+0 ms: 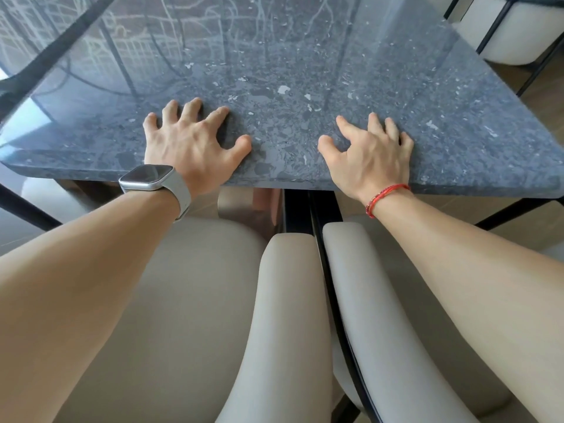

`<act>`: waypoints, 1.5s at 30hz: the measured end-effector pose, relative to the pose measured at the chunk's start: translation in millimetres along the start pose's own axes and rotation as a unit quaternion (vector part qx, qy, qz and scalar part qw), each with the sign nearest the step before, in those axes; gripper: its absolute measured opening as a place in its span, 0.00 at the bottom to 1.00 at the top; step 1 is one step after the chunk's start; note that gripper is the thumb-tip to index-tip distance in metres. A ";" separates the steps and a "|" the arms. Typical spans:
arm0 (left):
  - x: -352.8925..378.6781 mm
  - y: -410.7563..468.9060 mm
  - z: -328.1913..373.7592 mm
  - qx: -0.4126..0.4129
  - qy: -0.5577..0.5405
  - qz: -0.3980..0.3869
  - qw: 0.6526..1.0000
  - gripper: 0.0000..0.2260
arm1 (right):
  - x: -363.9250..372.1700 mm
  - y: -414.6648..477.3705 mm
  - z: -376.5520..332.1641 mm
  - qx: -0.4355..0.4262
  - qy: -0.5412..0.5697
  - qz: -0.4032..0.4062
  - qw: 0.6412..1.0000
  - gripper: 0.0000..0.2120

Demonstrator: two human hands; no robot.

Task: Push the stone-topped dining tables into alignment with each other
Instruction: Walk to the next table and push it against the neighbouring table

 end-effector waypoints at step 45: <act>-14.8 -8.9 -36.3 -0.029 0.014 -0.010 0.999 0.34 | -5.0 -3.8 -0.4 0.000 -0.008 0.016 1.000 0.31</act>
Point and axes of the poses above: each hand's wrist, its own y-axis towards the middle knuckle, its own x-axis out of the palm, z = x × y, the point moved 4 cm from there along y, towards the middle knuckle, and after that the axes turned 3 degrees about z, right-handed, at the moved point
